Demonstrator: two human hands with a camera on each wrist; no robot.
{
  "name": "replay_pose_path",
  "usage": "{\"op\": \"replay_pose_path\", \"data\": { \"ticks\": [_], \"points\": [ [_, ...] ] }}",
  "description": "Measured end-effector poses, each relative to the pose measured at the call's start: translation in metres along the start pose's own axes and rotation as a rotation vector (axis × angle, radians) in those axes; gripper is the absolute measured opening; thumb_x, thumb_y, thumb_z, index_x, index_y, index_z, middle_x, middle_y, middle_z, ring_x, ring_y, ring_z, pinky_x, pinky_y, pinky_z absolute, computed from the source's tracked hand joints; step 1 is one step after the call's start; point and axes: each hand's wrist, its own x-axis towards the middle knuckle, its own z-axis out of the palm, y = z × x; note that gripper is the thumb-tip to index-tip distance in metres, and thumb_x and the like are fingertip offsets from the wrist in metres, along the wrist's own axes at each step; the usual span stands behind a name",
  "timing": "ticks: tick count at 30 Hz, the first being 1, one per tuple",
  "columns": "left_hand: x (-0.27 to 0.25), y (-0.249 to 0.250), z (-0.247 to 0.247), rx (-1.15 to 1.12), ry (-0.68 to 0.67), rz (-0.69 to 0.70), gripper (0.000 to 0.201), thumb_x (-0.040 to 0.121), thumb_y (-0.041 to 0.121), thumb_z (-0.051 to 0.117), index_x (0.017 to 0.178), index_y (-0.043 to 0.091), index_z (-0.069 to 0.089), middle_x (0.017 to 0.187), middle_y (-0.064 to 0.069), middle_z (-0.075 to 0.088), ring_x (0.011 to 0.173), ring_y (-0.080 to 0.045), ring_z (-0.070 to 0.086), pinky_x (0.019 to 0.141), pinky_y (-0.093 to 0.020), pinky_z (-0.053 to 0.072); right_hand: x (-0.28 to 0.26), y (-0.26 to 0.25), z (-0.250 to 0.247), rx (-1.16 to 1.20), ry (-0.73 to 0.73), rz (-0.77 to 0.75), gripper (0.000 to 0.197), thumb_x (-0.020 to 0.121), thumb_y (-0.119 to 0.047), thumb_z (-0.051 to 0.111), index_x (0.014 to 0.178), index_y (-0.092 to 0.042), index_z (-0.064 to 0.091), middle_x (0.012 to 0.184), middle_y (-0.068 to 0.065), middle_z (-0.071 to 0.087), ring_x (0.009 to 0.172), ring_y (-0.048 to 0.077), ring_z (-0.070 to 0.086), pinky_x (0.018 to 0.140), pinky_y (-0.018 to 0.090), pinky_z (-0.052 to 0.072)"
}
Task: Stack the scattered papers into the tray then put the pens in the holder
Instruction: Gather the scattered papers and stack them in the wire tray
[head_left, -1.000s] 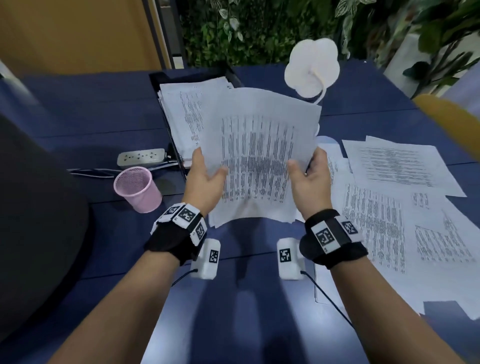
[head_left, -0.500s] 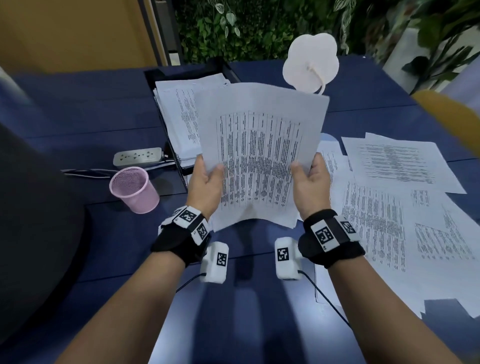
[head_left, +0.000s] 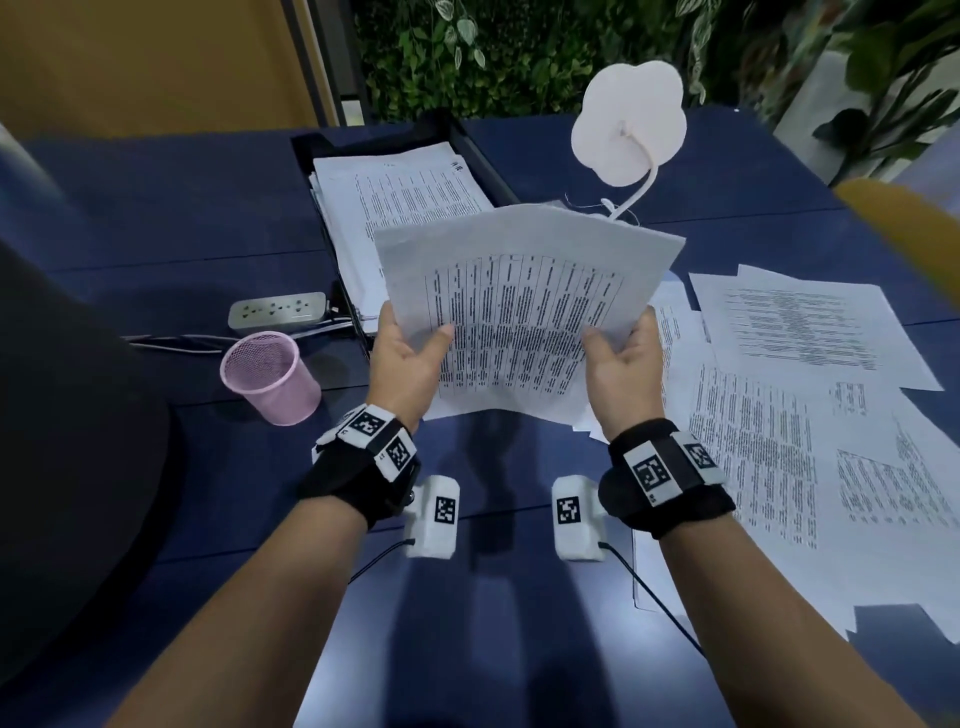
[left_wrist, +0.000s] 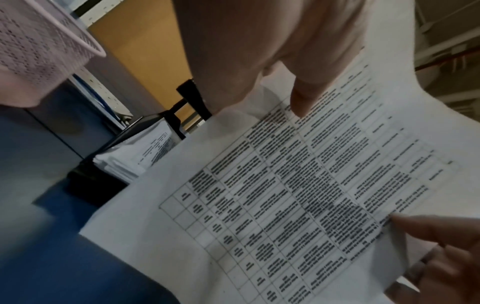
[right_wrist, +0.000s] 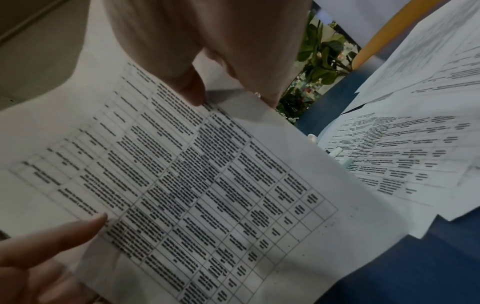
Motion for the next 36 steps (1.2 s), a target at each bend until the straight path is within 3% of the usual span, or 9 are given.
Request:
{"op": "replay_pose_path", "data": {
  "ticks": [11,17,19,20,21,22,27,32,36],
  "points": [
    [0.005,-0.001,-0.008,-0.089,0.117,-0.015,0.027,0.091,-0.004,0.053,0.117,0.007,0.052,0.109,0.000,0.064,0.096,0.000,0.064,0.091,-0.020,0.047,-0.001,0.026,-0.020,-0.303,-0.184,0.297,0.022,0.085,-0.021,0.068,0.106,-0.015,0.064,0.098,-0.002,0.070,0.091,0.014,0.065,0.086,0.029,0.051],
    [0.005,0.003,-0.025,-0.235,0.270,-0.123,0.030,0.094,0.006,0.052,0.118,-0.009,0.042,0.136,-0.040,0.033,0.128,-0.040,0.041,0.110,-0.056,0.020,-0.015,0.050,-0.030,0.124,-0.127,0.620,0.027,0.088,-0.010,0.063,0.114,-0.005,0.061,0.095,0.006,0.070,0.073,0.018,0.066,0.065,0.025,0.055],
    [0.003,0.004,-0.026,-0.321,0.274,-0.175,0.009,0.096,0.009,0.049,0.101,0.002,0.047,0.121,-0.027,0.059,0.127,-0.039,0.042,0.107,-0.059,0.006,-0.016,0.048,-0.024,0.435,-0.107,0.643,0.019,0.092,-0.008,0.055,0.110,-0.010,0.061,0.097,0.006,0.071,0.078,0.019,0.068,0.071,0.030,0.057],
    [0.004,0.003,-0.027,-0.368,0.239,-0.209,0.003,0.097,0.010,0.048,0.097,0.008,0.048,0.097,-0.007,0.069,0.077,-0.007,0.051,0.108,-0.058,0.006,-0.017,0.045,-0.021,0.528,-0.105,0.644,0.016,0.093,-0.008,0.053,0.106,-0.013,0.061,0.097,0.005,0.072,0.081,0.019,0.069,0.072,0.030,0.058],
    [0.002,0.003,-0.025,-0.410,0.195,-0.232,0.004,0.097,0.010,0.047,0.100,0.010,0.050,0.082,0.006,0.064,0.132,-0.046,0.013,0.111,-0.055,0.012,-0.018,0.043,-0.017,0.561,-0.110,0.640,0.016,0.094,-0.008,0.052,0.105,-0.015,0.061,0.099,0.004,0.072,0.085,0.019,0.069,0.074,0.032,0.058],
    [0.001,0.001,-0.025,-0.433,0.141,-0.240,0.011,0.097,0.010,0.047,0.108,0.011,0.050,0.084,0.009,0.063,0.114,-0.014,0.056,0.113,-0.052,0.023,-0.018,0.042,-0.013,0.569,-0.113,0.627,0.017,0.094,-0.008,0.052,0.106,-0.015,0.061,0.104,0.005,0.071,0.090,0.020,0.068,0.077,0.034,0.058],
    [0.005,-0.018,-0.040,-0.408,0.197,-0.199,0.027,0.092,0.006,0.056,0.118,0.012,0.055,0.111,-0.006,0.066,0.098,-0.021,0.066,0.079,-0.037,0.057,-0.009,0.033,-0.014,0.399,-0.008,0.473,0.023,0.091,0.001,0.054,0.107,-0.014,0.061,0.109,0.008,0.066,0.095,0.019,0.065,0.090,0.038,0.051],
    [0.013,-0.028,-0.059,0.121,0.475,0.028,0.057,0.079,0.006,0.068,0.127,0.013,0.038,0.112,-0.005,0.054,0.099,-0.017,0.055,0.087,-0.022,0.045,0.001,0.030,-0.040,0.027,0.026,0.311,0.015,0.087,-0.001,0.062,0.100,-0.010,0.063,0.084,-0.002,0.066,0.060,-0.003,0.063,0.060,0.016,0.051],
    [0.007,-0.019,-0.051,0.803,0.409,0.247,0.079,0.071,0.033,0.072,0.139,0.019,0.036,0.143,-0.003,0.040,0.133,-0.023,0.033,0.113,-0.042,0.020,0.002,0.032,-0.045,-0.074,-0.065,0.317,0.013,0.087,-0.001,0.062,0.098,-0.008,0.065,0.083,-0.001,0.067,0.060,-0.002,0.065,0.058,0.015,0.051]
  ]
}}
